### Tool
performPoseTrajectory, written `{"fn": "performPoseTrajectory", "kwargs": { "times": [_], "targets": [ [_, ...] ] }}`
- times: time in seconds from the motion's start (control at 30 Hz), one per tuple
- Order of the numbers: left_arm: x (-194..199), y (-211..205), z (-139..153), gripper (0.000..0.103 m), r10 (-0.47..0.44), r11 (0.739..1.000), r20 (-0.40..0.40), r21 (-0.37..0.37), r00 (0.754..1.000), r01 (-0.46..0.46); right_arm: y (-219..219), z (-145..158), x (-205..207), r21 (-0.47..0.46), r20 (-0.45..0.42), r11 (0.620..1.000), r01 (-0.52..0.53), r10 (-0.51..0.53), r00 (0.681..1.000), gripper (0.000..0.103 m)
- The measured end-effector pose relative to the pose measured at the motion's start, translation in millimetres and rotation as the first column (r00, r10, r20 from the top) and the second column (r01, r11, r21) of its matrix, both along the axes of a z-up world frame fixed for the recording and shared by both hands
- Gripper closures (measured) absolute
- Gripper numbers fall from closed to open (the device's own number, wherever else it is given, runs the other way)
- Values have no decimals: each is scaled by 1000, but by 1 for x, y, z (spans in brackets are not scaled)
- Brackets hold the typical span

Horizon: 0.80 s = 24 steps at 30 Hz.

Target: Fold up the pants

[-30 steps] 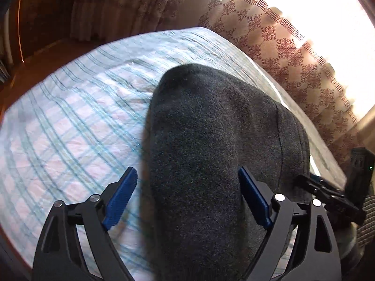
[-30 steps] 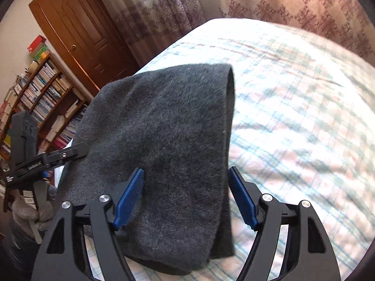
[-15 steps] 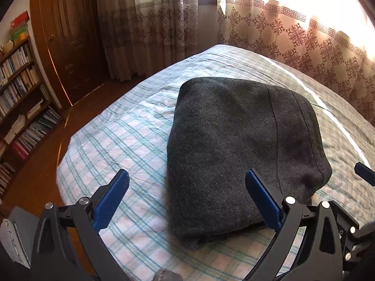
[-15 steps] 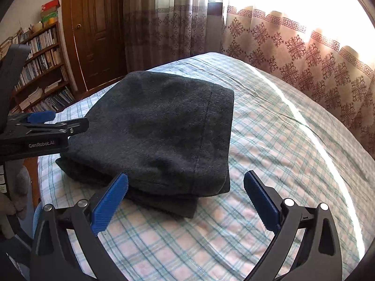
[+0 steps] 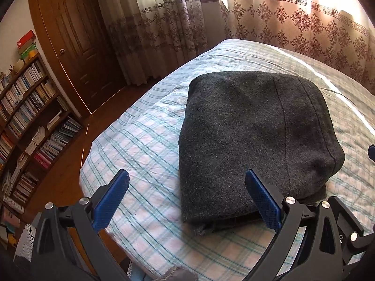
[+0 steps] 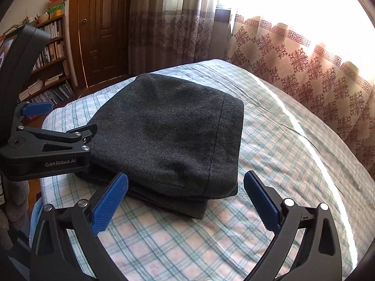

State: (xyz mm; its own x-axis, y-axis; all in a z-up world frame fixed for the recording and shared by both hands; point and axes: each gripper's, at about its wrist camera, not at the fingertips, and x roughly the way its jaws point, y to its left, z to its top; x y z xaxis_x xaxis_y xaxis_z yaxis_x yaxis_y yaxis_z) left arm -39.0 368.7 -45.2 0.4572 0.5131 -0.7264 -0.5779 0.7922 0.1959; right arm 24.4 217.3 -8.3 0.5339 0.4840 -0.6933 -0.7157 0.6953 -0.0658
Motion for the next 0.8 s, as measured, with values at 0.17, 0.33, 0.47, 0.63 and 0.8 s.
{"fn": "performPoseTrajectory", "kwargs": {
  "times": [0.17, 0.33, 0.47, 0.63, 0.8],
  "targets": [
    [2, 0, -4, 2, -7, 1000, -11, -6, 1000, 7, -1, -1, 6, 1, -8, 1000, 16, -16, 1000, 5],
    [3, -2, -5, 3, -13, 1000, -14, -3, 1000, 13, -3, -1, 7, 9, -8, 1000, 14, -14, 1000, 5],
    [2, -7, -3, 3, -37, 999, 0, 3, 999, 37, -6, -2, 7, 13, -11, 1000, 20, -20, 1000, 5],
    [3, -17, -2, 3, -63, 998, 12, -31, 998, 63, -19, -4, 10, 6, -7, 998, 63, -63, 998, 5],
    [15, -51, -18, 3, -195, 967, 10, -165, 981, 194, -77, -21, 22, -33, -39, 974, 224, -225, 974, 5]
  ]
}}
